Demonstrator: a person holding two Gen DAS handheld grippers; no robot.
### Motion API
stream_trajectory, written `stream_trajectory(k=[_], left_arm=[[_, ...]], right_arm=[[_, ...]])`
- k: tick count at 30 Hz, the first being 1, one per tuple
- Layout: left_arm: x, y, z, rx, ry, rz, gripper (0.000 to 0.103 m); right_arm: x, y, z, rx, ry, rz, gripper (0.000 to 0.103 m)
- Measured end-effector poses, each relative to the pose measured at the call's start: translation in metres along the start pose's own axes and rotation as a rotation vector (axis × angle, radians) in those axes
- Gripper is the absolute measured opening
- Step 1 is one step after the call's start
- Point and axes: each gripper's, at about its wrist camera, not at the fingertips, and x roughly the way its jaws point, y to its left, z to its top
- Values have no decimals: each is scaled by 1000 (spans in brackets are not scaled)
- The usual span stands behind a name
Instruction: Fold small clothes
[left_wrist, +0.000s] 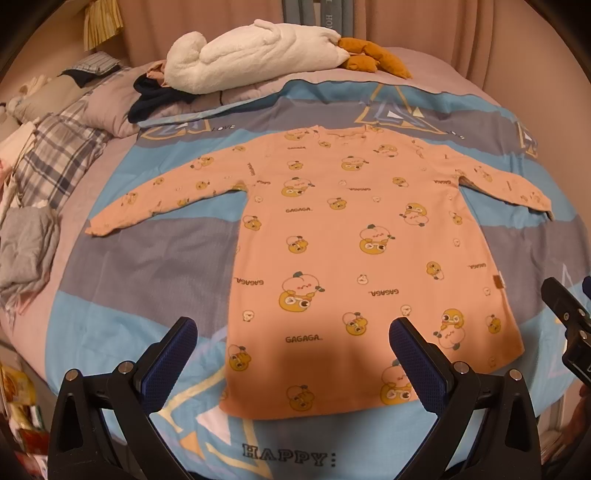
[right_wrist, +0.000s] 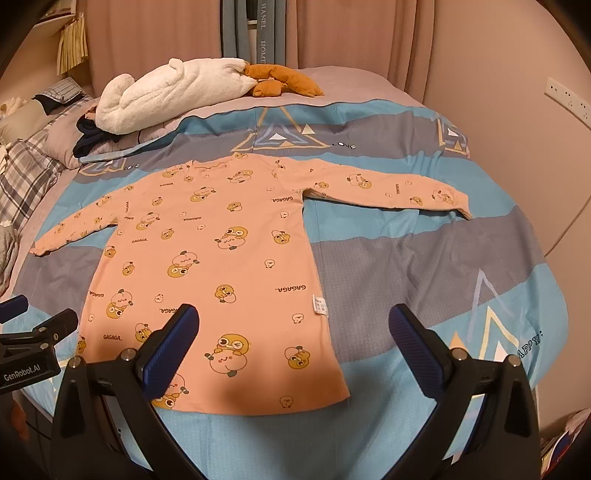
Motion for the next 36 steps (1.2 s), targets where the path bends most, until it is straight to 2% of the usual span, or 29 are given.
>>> stream_trajectory(k=[36], left_arm=[[-2,-3,-1,2,3,5,103]], right_arm=[[-1,-1,-3,0,-2,12,103]])
